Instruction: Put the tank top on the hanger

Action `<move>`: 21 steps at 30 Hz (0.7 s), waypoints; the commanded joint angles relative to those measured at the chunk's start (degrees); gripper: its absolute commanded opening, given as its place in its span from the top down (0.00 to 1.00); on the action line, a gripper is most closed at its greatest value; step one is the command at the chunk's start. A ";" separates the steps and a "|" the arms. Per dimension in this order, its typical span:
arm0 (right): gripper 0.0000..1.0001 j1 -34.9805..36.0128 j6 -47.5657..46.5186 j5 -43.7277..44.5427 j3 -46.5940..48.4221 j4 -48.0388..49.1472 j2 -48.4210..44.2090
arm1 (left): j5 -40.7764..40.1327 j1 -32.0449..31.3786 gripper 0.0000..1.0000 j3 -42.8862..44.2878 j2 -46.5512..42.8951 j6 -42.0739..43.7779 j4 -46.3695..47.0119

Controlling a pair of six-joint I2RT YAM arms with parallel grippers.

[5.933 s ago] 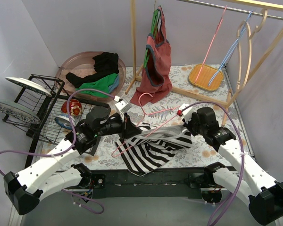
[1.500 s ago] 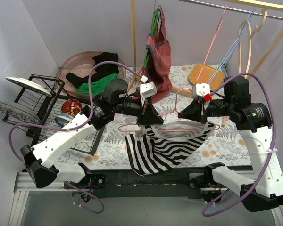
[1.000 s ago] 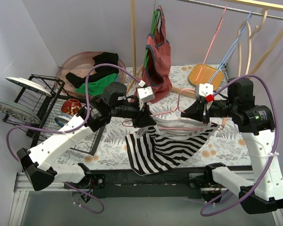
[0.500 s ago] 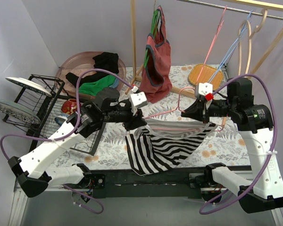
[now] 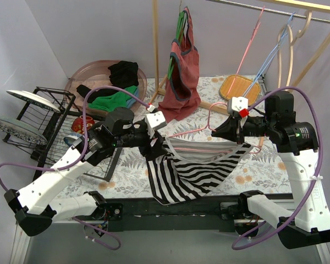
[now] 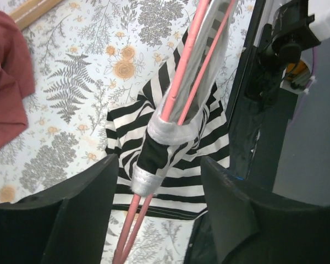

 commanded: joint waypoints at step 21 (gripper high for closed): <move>0.99 -0.45 -3.82 -5.19 -0.06 -3.17 0.49 | 13.77 0.28 0.60 8.62 9.30 7.46 -3.40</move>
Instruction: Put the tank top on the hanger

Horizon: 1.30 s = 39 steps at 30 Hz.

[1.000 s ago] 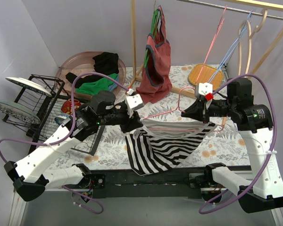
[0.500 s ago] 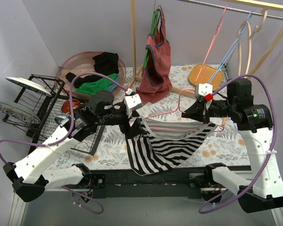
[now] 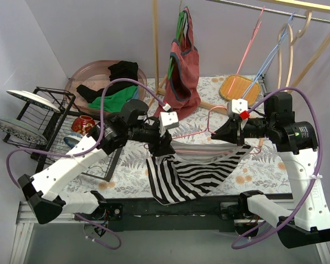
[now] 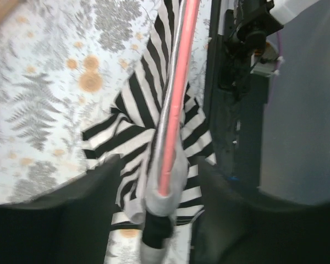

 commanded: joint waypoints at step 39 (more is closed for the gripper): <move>0.27 -15.13 19.52 11.24 -22.70 20.36 -17.52 | -37.63 1.25 1.00 9.37 1.38 -23.32 15.33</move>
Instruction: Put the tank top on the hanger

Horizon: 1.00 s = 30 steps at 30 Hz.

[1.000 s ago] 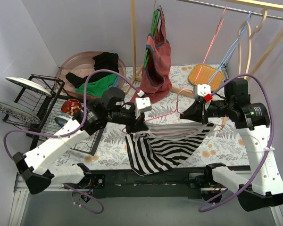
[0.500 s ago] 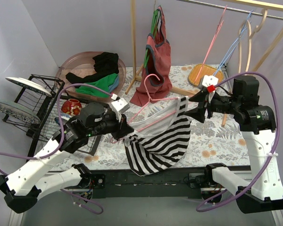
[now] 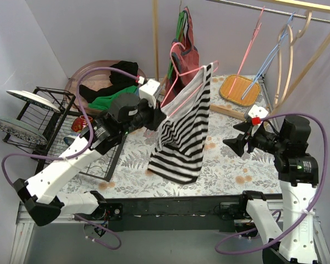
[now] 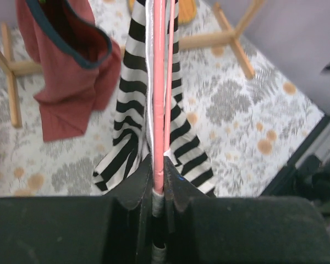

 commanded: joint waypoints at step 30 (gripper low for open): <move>0.25 -7.82 3.05 -13.77 -25.19 17.11 -8.69 | -8.02 5.56 1.00 51.92 42.07 -8.33 8.83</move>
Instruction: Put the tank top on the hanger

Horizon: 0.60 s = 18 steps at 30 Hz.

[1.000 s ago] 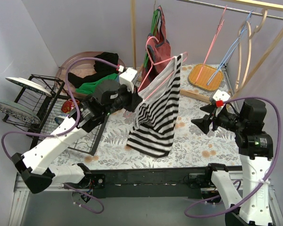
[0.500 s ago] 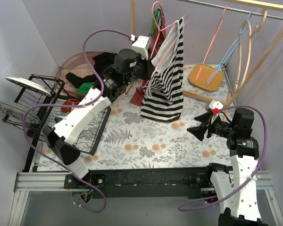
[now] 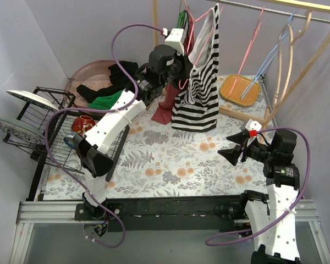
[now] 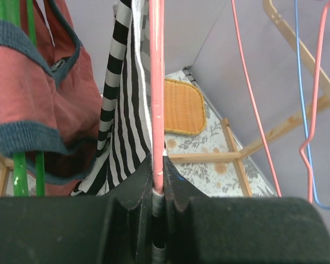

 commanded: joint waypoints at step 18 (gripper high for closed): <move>0.25 -1.27 1.04 -2.17 -0.45 3.43 -0.58 | -2.73 3.50 1.00 6.81 5.62 -5.29 6.48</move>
